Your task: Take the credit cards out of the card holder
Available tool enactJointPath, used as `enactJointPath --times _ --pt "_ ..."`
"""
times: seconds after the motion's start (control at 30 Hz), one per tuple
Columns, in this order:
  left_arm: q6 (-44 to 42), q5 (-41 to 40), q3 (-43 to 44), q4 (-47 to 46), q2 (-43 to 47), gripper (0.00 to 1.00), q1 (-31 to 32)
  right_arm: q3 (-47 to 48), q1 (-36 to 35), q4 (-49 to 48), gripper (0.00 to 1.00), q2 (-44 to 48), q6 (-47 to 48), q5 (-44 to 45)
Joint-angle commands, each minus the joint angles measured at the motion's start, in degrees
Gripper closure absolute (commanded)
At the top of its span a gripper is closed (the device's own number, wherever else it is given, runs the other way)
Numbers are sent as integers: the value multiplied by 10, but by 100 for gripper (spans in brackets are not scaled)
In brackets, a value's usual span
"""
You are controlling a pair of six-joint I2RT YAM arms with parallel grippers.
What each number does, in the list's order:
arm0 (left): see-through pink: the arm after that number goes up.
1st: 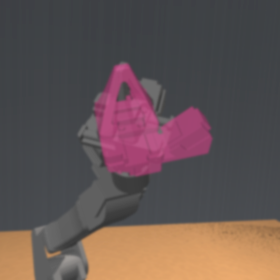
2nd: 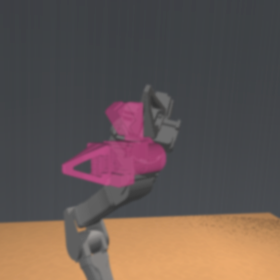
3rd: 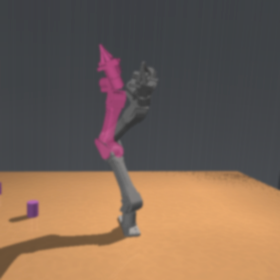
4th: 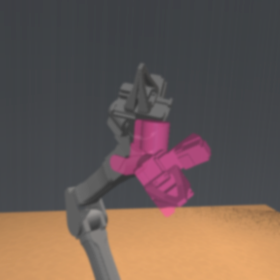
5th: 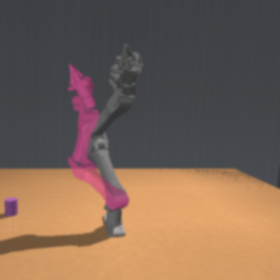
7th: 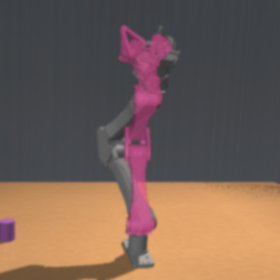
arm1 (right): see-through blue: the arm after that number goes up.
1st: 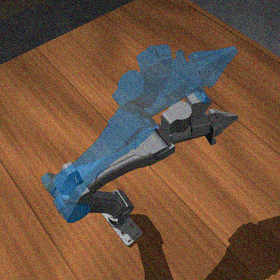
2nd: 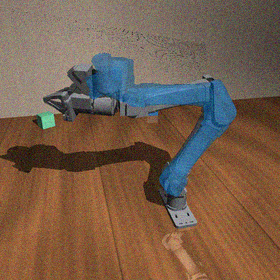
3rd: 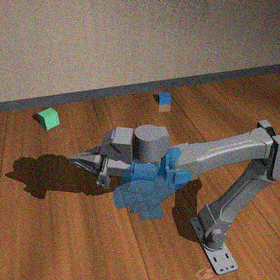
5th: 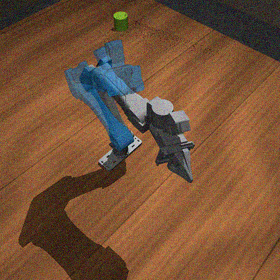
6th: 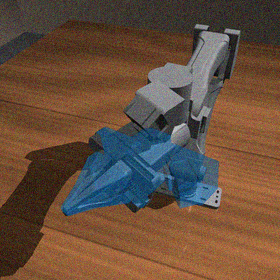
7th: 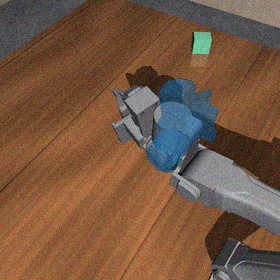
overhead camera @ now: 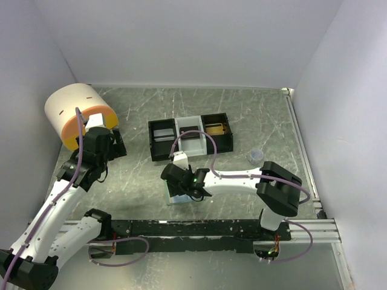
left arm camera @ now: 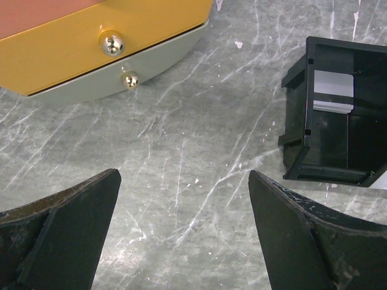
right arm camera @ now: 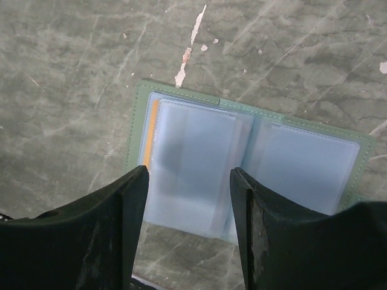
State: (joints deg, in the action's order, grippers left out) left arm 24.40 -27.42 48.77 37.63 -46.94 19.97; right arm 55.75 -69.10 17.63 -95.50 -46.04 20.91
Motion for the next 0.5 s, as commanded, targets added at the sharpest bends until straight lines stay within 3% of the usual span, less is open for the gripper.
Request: enactJointPath --times 0.0,0.47 --pt "-5 -11 -3 -10 1 0 -3 32 -6 26 43 -19 4 20" --pt "-5 -13 -2 -8 -3 0 -3 56 -6 56 44 -82 -15 33"
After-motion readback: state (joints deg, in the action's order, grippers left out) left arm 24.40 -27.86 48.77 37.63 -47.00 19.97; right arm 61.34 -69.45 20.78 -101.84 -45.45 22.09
